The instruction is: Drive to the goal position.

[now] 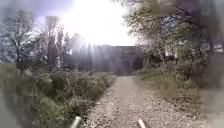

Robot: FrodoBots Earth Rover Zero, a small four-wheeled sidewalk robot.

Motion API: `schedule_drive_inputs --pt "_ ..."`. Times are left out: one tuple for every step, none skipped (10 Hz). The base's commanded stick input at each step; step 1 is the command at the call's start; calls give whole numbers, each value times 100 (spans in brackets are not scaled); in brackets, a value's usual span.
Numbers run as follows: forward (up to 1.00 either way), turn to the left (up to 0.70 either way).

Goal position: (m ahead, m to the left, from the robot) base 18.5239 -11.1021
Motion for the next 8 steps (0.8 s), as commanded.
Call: schedule_drive_inputs --pt "100 -24" --pt "100 0" --pt "100 -26" --pt "100 -40" --pt "100 -21" --pt "100 0" --pt "100 -8" --pt "100 -37"
